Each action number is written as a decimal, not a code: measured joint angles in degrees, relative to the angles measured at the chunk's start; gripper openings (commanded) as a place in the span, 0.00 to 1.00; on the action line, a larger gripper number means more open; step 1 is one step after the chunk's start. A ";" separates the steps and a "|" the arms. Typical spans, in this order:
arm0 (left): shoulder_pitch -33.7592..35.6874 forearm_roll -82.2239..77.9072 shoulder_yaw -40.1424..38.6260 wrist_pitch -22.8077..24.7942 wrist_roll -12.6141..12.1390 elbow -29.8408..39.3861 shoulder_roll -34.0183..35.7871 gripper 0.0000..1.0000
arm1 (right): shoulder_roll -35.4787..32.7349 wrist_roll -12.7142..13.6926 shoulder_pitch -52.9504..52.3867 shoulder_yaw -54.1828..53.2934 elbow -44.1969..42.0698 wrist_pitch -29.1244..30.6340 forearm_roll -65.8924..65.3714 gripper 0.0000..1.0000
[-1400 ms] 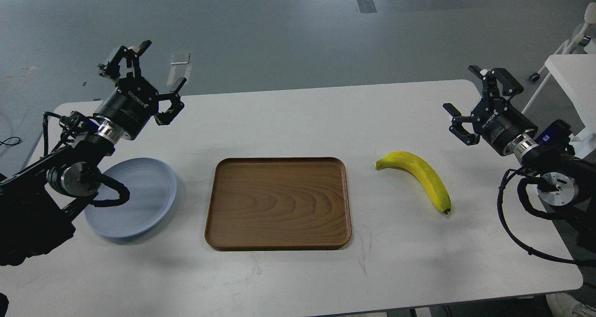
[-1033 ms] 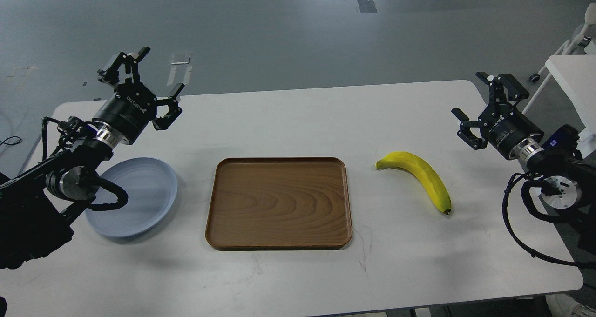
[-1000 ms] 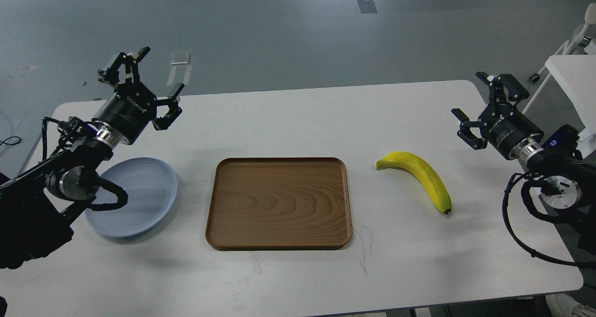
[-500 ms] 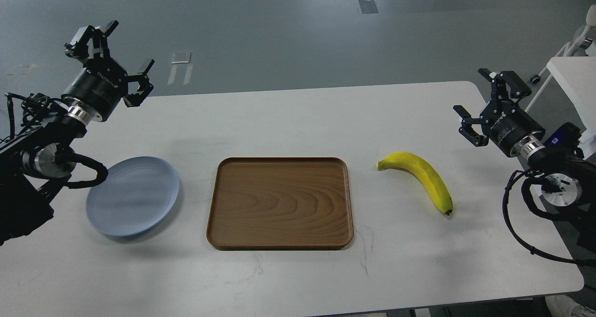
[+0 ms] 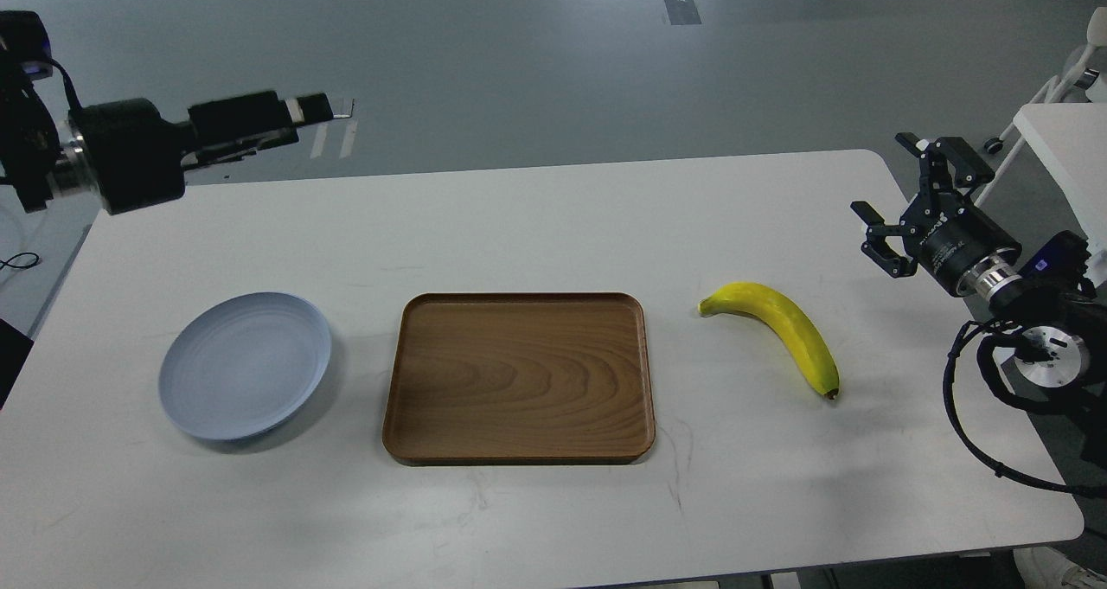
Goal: Place banana on plate with both arms
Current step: 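Move the left gripper down to the edge of the blue-grey plate, then grip the plate rim with the left gripper and lift it, then carry the plate over the wooden tray and lower it onto it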
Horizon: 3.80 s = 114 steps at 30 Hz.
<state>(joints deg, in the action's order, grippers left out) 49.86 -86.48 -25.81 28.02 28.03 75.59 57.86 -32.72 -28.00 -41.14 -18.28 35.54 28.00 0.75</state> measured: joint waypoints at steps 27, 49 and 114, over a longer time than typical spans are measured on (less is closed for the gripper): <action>-11.45 -4.63 12.73 -11.13 -0.03 -33.16 -8.20 0.83 | -0.58 0.00 0.50 -0.27 0.15 0.00 0.31 1.00; -12.43 -4.09 12.78 -12.64 -0.02 -33.12 -8.23 0.00 | -0.53 0.00 0.71 -0.27 0.16 0.00 0.31 1.00; 17.68 3.00 33.60 -1.81 -0.03 -35.29 -42.35 0.98 | -7.72 0.00 2.48 -0.26 -1.09 -0.01 0.40 1.00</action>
<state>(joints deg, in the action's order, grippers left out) 67.54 -83.48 7.80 26.21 28.00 40.30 15.51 -40.44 -28.00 -38.67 -18.54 34.44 28.00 1.15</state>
